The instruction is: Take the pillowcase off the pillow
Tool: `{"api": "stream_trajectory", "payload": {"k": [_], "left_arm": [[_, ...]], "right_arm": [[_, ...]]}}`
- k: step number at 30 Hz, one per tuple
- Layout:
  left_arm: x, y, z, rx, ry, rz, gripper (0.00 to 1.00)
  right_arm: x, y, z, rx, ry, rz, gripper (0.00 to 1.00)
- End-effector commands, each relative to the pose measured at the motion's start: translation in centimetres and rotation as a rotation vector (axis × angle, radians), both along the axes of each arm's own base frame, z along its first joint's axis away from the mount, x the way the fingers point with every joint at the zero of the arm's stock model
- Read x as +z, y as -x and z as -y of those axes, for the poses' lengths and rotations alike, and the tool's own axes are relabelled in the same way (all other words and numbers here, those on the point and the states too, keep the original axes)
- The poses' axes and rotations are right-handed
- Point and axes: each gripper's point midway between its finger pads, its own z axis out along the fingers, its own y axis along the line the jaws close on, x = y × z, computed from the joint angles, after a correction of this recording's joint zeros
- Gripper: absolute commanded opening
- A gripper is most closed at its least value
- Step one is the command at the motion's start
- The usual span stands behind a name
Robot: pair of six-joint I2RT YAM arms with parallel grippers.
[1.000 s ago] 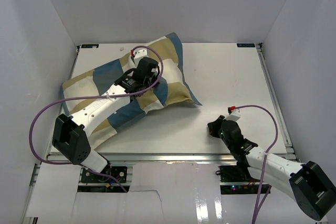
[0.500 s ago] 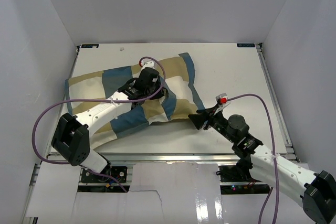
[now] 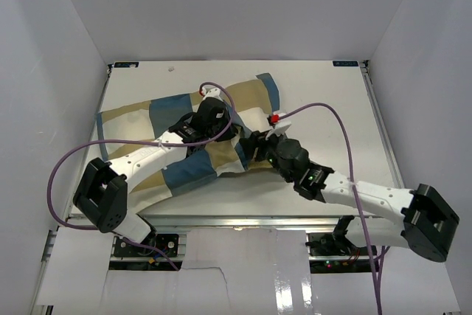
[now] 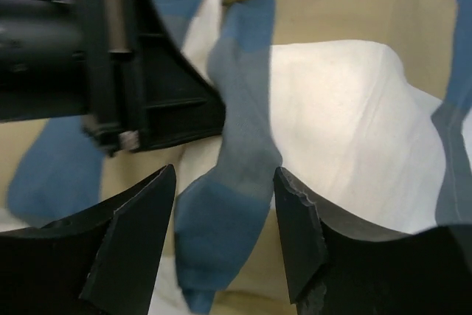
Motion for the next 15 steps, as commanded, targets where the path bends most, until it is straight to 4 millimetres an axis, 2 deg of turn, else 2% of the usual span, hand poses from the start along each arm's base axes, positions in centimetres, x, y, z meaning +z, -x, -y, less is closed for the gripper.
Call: {"api": "stream_trajectory", "payload": {"k": [1, 4, 6, 7, 8, 9, 11, 12, 13, 15], "left_arm": [[3.3, -0.2, 1.3, -0.017, 0.097, 0.078, 0.00], [3.4, -0.2, 0.3, 0.013, 0.076, 0.095, 0.00], [3.6, -0.3, -0.4, 0.035, 0.058, 0.109, 0.00], [3.5, -0.3, -0.7, 0.047, 0.047, 0.108, 0.00], [3.6, -0.4, -1.0, 0.059, 0.035, 0.112, 0.00], [3.7, -0.8, -2.0, 0.104, -0.005, 0.121, 0.00], [4.3, -1.3, -3.4, 0.149, -0.042, 0.143, 0.00], [4.5, -1.5, -4.1, 0.168, -0.059, 0.148, 0.00], [5.6, -2.4, -5.4, 0.217, -0.063, 0.170, 0.00], [6.4, -3.0, -6.7, 0.253, -0.065, 0.181, 0.00]], "right_arm": [[-0.9, -3.4, 1.9, -0.235, 0.095, -0.002, 0.61], [-3.4, -4.0, 2.0, -0.296, 0.164, -0.073, 0.53], [-4.8, -4.0, 2.1, -0.306, 0.170, -0.095, 0.36], [-5.2, -4.1, 2.8, -0.350, 0.158, -0.118, 0.24], [-5.8, -4.0, 3.3, -0.376, 0.168, -0.140, 0.08], [-7.2, -3.6, 4.6, -0.414, 0.222, -0.172, 0.08], [-8.2, -3.1, 5.9, -0.455, 0.212, -0.216, 0.08], [-10.0, -2.3, 7.2, -0.468, 0.247, -0.240, 0.08], [-10.9, -1.8, 7.9, -0.473, 0.254, -0.253, 0.08], [-12.0, -1.1, 8.8, -0.475, 0.253, -0.271, 0.08]]}}
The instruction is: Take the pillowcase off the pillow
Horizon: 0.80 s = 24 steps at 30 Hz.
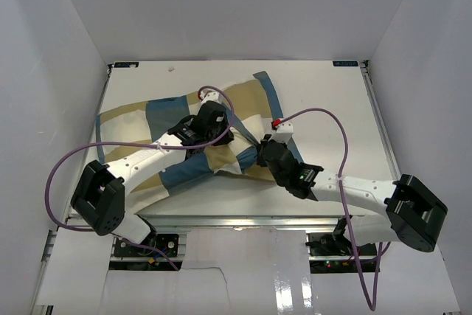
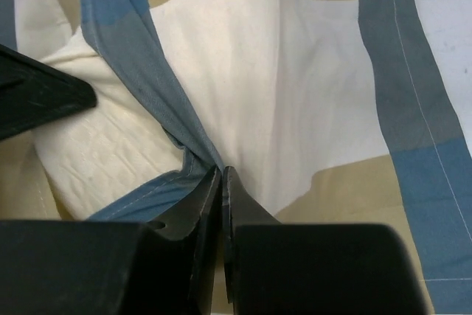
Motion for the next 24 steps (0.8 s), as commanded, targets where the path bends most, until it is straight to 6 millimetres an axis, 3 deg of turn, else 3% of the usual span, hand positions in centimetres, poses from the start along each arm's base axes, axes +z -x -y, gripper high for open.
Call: {"api": "stream_trajectory", "payload": {"k": [1, 5, 10, 15, 20, 24], "left_arm": [[8.6, -3.8, -4.7, 0.190, 0.020, 0.221, 0.00], [10.2, -3.3, -4.4, 0.166, 0.051, 0.225, 0.00], [12.2, -1.7, -3.5, 0.075, 0.152, 0.235, 0.00], [15.5, -0.8, -3.7, 0.055, 0.207, 0.285, 0.00], [16.3, -0.2, -2.6, -0.004, 0.247, 0.276, 0.00], [15.9, 0.2, -3.2, -0.002, 0.218, 0.267, 0.00]], "right_arm": [[-5.3, 1.4, 6.1, -0.146, 0.165, -0.085, 0.08], [-7.3, 1.7, 7.9, -0.179, 0.215, -0.123, 0.08], [-9.7, 0.6, 10.6, -0.220, 0.221, -0.184, 0.08], [-11.2, 0.6, 11.1, -0.205, 0.184, -0.200, 0.08], [-12.1, 0.3, 11.1, -0.193, 0.185, -0.215, 0.08], [-12.8, -0.3, 12.2, -0.214, 0.170, -0.245, 0.08]]}}
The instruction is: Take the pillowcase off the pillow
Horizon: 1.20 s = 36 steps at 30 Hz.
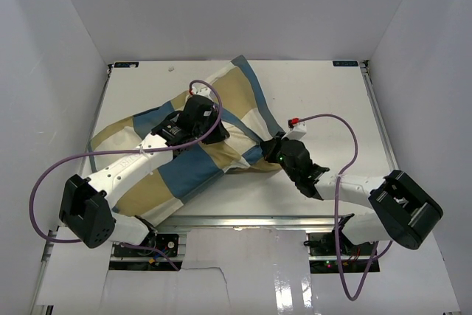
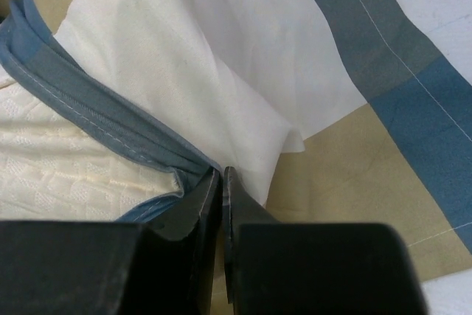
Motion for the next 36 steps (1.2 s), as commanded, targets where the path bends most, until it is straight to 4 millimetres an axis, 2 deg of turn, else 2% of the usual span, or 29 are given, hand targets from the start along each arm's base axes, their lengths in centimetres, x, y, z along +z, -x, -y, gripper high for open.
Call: {"api": "stream_trajectory", "payload": {"k": [1, 2, 4, 5, 7, 8, 14, 17, 19, 22, 25, 26, 27, 28, 29, 31, 32, 33, 36], "left_arm": [[11.7, -1.4, -2.0, 0.059, 0.147, 0.287, 0.00], [11.6, -1.1, -1.8, 0.035, 0.150, 0.283, 0.00], [11.1, 0.6, -0.4, -0.085, 0.178, 0.254, 0.00], [10.8, 1.1, 0.0, -0.119, 0.186, 0.244, 0.00], [10.2, 2.3, 0.5, -0.190, 0.199, 0.228, 0.00], [10.5, 2.7, 0.6, -0.208, 0.208, 0.233, 0.00], [9.3, 5.7, 2.2, -0.398, 0.252, 0.182, 0.00], [9.7, 6.5, 2.5, -0.439, 0.282, 0.194, 0.00], [10.2, 7.0, 2.5, -0.456, 0.296, 0.204, 0.00], [11.7, 8.1, 2.9, -0.508, 0.349, 0.216, 0.00], [13.6, 9.0, 3.6, -0.548, 0.429, 0.229, 0.00], [14.0, 9.0, 3.7, -0.549, 0.450, 0.235, 0.00], [14.4, 9.0, 3.9, -0.555, 0.471, 0.241, 0.00], [15.1, 8.7, 4.2, -0.549, 0.508, 0.257, 0.00], [15.0, 8.3, 4.5, -0.537, 0.516, 0.254, 0.00], [15.6, 7.1, 4.7, -0.496, 0.530, 0.276, 0.00], [15.2, 6.2, 5.0, -0.471, 0.520, 0.271, 0.00], [15.1, 5.6, 5.0, -0.448, 0.514, 0.275, 0.00], [15.3, 3.3, 5.0, -0.367, 0.498, 0.303, 0.00]], "right_arm": [[-9.8, 1.6, 10.5, -0.188, 0.395, -0.227, 0.08], [-9.9, 1.1, 11.4, -0.207, 0.394, -0.234, 0.08], [-9.9, 0.5, 11.6, -0.211, 0.375, -0.243, 0.08], [-9.9, 0.0, 12.3, -0.230, 0.366, -0.250, 0.08], [-9.8, -0.8, 12.3, -0.225, 0.348, -0.262, 0.08], [-9.7, -1.3, 12.8, -0.238, 0.342, -0.266, 0.08], [-8.7, -4.2, 12.2, -0.206, 0.277, -0.282, 0.08], [-9.2, -5.4, 11.7, -0.183, 0.285, -0.307, 0.08], [-10.3, -5.7, 11.8, -0.179, 0.298, -0.336, 0.08], [-11.0, -6.7, 12.2, -0.179, 0.283, -0.356, 0.08], [-10.1, -7.3, 10.9, -0.132, 0.211, -0.326, 0.08], [-9.7, -7.1, 9.9, -0.101, 0.179, -0.313, 0.08], [-9.4, -6.1, 8.4, -0.032, 0.132, -0.306, 0.08], [-8.0, -6.2, 6.6, 0.027, 0.084, -0.239, 0.08], [-7.3, -4.8, 3.9, 0.124, 0.051, -0.220, 0.08], [-6.4, -3.4, 2.2, 0.160, 0.028, -0.180, 0.08], [-6.2, -2.4, 0.9, 0.193, 0.008, -0.178, 0.08], [-5.8, -1.9, 0.2, 0.212, -0.013, -0.172, 0.08], [-6.4, -0.5, -0.9, 0.237, -0.043, -0.203, 0.08]]}}
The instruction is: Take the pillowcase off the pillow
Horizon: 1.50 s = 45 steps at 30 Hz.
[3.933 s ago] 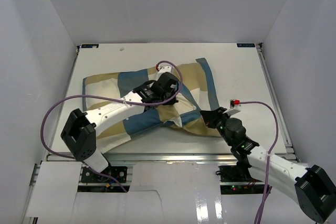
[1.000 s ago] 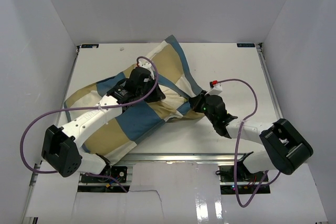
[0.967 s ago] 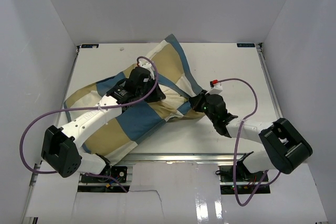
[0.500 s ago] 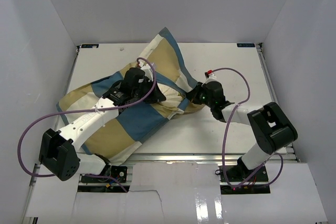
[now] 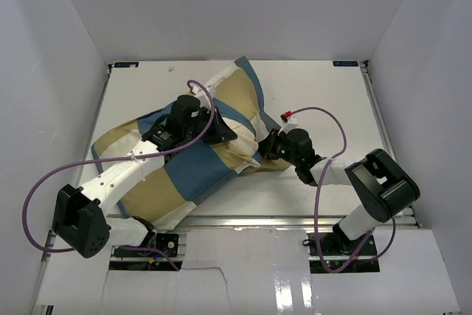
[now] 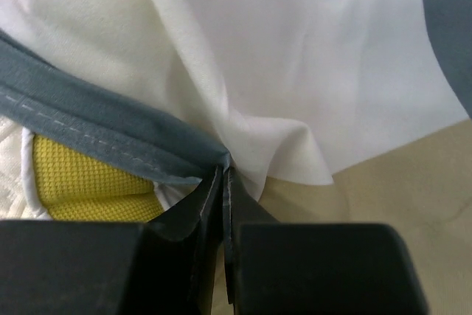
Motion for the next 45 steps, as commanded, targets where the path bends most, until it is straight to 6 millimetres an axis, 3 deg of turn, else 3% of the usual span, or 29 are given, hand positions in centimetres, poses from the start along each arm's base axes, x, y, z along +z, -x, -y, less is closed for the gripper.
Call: {"api": "stream_trajectory", "payload": {"k": [1, 5, 10, 13, 16, 21, 22, 24, 26, 27, 30, 37, 45], "left_arm": [[12.4, -0.1, 2.1, -0.053, 0.276, 0.267, 0.00], [13.4, -3.0, 1.5, 0.070, 0.246, 0.318, 0.00], [14.1, -4.6, 0.8, 0.148, 0.236, 0.376, 0.00], [11.5, -7.1, -0.3, 0.255, 0.114, 0.373, 0.00], [8.6, -8.1, -0.6, 0.270, 0.031, 0.354, 0.00], [5.5, -7.6, -0.3, 0.235, 0.015, 0.329, 0.00], [4.6, -7.2, -0.1, 0.212, 0.011, 0.311, 0.00], [4.0, -6.6, 0.1, 0.185, 0.010, 0.300, 0.00], [3.3, -5.9, 0.0, 0.164, 0.003, 0.295, 0.00], [3.2, -5.7, -0.1, 0.162, -0.002, 0.293, 0.00], [2.6, -5.4, -0.6, 0.164, -0.020, 0.292, 0.00], [1.6, -5.2, -0.2, 0.145, -0.016, 0.261, 0.00], [1.8, -4.7, -0.6, 0.148, -0.012, 0.262, 0.00]], "right_arm": [[-4.2, 1.4, 1.5, -0.068, 0.091, -0.093, 0.08], [-5.7, 3.1, 0.1, -0.042, 0.070, -0.143, 0.08], [-7.1, 4.8, -2.0, 0.003, 0.079, -0.183, 0.08], [-7.3, 5.0, -2.0, -0.014, 0.092, -0.154, 0.08], [-7.0, 5.6, -1.6, -0.009, 0.119, -0.115, 0.08], [-4.6, 6.1, -2.0, 0.075, 0.135, -0.009, 0.11], [-4.5, 6.0, -1.6, 0.070, 0.160, -0.006, 0.16], [-2.5, 5.5, -1.6, 0.085, 0.173, 0.063, 0.35], [-1.2, 5.7, -1.2, 0.098, 0.195, 0.096, 0.48], [-0.6, 5.6, -1.0, 0.104, 0.209, 0.124, 0.49], [1.2, 6.2, -0.8, 0.137, 0.203, 0.179, 0.51], [3.7, 8.5, -2.5, 0.297, 0.121, 0.237, 0.51], [7.3, 8.4, -0.1, 0.204, 0.127, 0.318, 0.45]]}}
